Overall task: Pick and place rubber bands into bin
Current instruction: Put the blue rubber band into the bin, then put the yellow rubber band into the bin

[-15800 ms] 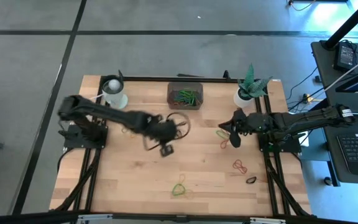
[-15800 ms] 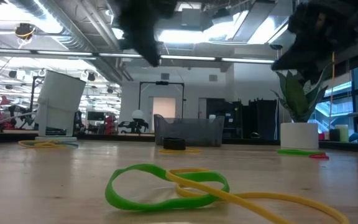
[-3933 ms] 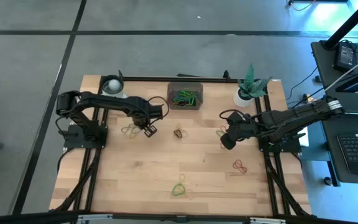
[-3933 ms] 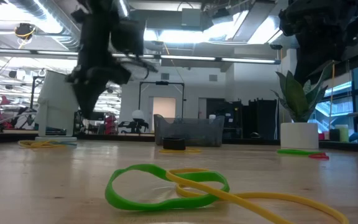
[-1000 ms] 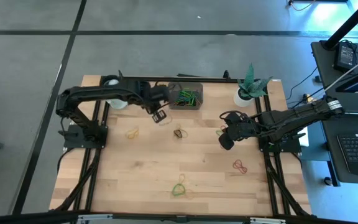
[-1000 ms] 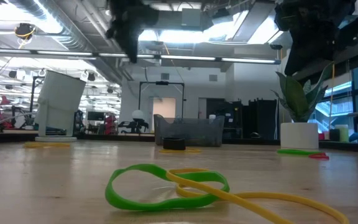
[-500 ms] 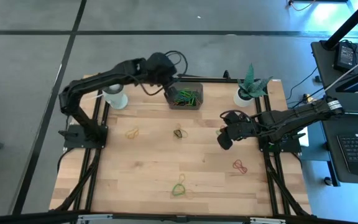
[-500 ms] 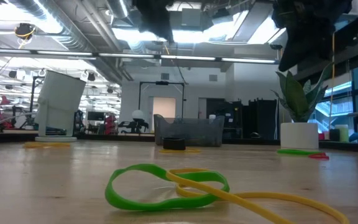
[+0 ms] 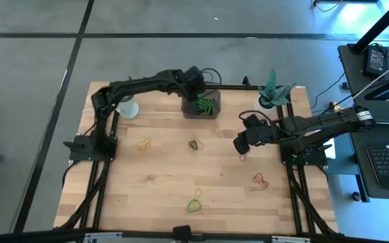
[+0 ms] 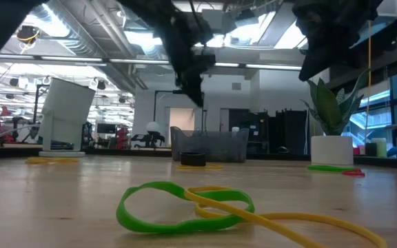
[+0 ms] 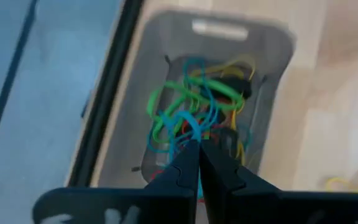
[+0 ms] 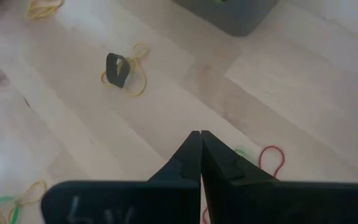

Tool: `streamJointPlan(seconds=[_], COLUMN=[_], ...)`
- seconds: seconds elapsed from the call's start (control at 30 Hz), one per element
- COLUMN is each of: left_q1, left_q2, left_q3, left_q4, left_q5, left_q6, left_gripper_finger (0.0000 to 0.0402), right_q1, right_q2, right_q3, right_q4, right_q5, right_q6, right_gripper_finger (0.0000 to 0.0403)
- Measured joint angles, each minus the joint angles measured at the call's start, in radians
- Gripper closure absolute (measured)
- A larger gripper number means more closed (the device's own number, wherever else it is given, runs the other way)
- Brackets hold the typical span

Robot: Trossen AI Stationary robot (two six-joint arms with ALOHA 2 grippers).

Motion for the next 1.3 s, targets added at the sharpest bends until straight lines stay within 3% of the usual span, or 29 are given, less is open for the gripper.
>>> streamJointPlan(seconds=[0.3, 0.8, 1.1, 1.2, 1.3], left_q1=[0.000, -0.004, -0.048, -0.060, -0.067], left_q2=[0.153, 0.175, 0.175, 0.173, 0.173], left_q3=[0.000, 0.000, 0.157, 0.226, 0.270], left_q4=[0.006, 0.005, -0.235, -0.294, -0.324], left_q5=[-0.038, -0.049, -0.177, -0.130, 0.000], left_q6=[0.054, 0.067, 0.033, -0.026, -0.113], left_gripper_finger=[0.0392, 0.0287, 0.0285, 0.0295, 0.0306], right_q1=[-0.039, -0.058, -0.058, -0.057, -0.057], right_q2=[0.000, 0.000, 0.000, 0.000, 0.000], right_q3=[0.000, 0.000, 0.000, 0.000, 0.000], right_q4=[-0.001, -0.016, -0.016, -0.015, -0.015], right_q5=[0.000, -0.001, -0.002, -0.002, -0.002], right_q6=[-0.001, -0.011, -0.041, -0.060, -0.069], right_gripper_finger=[0.0399, 0.0399, 0.0399, 0.0399, 0.0399])
